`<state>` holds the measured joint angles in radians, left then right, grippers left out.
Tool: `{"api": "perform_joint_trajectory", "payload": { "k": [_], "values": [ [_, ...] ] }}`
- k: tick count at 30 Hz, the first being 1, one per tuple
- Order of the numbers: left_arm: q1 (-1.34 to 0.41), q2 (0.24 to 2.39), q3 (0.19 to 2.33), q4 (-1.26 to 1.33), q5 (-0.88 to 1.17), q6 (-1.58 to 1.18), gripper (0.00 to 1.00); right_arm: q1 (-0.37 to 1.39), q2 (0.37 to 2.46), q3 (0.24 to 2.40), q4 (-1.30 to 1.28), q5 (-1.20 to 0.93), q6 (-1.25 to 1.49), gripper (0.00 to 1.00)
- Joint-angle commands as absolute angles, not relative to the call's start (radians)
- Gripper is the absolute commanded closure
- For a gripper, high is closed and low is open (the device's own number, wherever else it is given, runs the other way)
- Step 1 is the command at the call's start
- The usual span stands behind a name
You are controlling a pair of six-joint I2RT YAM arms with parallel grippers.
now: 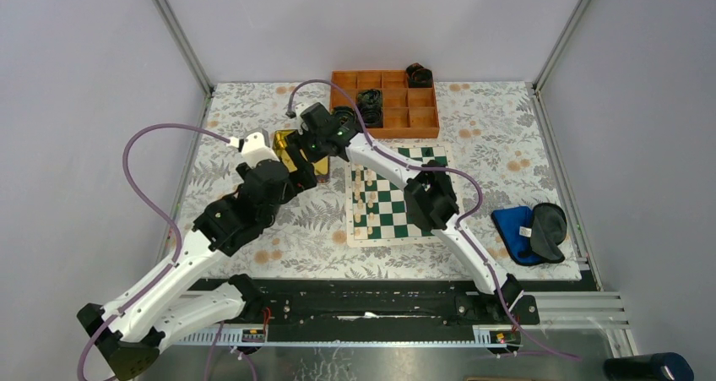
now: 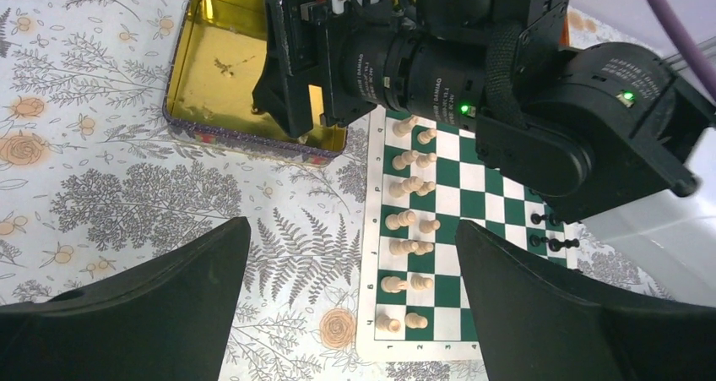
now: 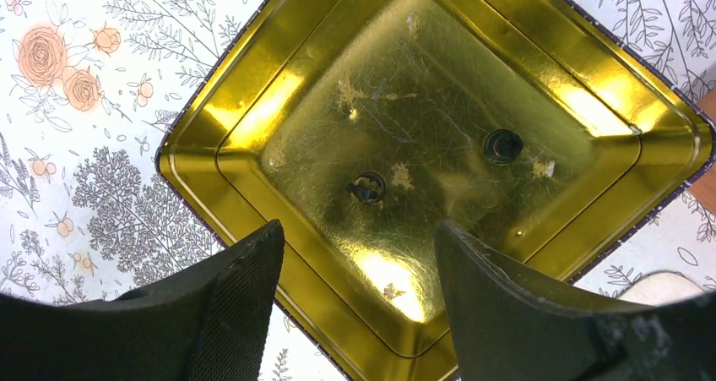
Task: Set up the chess pieces on the board
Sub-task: Pick up the chess piece from the storage box.
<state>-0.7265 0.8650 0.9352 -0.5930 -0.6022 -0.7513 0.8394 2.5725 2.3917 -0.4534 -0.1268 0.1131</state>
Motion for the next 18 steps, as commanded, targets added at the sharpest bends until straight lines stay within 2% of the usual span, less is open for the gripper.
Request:
{"api": "perform_joint_trajectory", "payload": {
  "k": [1, 18],
  "values": [
    [-0.724, 0.839, 0.925, -0.506, -0.610, -0.735, 0.01, 0.844, 2.584, 2.449, -0.376, -0.162, 0.092, 0.29],
    [-0.724, 0.838, 0.928, -0.494, -0.615, -0.722, 0.01, 0.845, 2.631, 2.462, -0.353, -0.176, 0.095, 0.37]
  ]
}}
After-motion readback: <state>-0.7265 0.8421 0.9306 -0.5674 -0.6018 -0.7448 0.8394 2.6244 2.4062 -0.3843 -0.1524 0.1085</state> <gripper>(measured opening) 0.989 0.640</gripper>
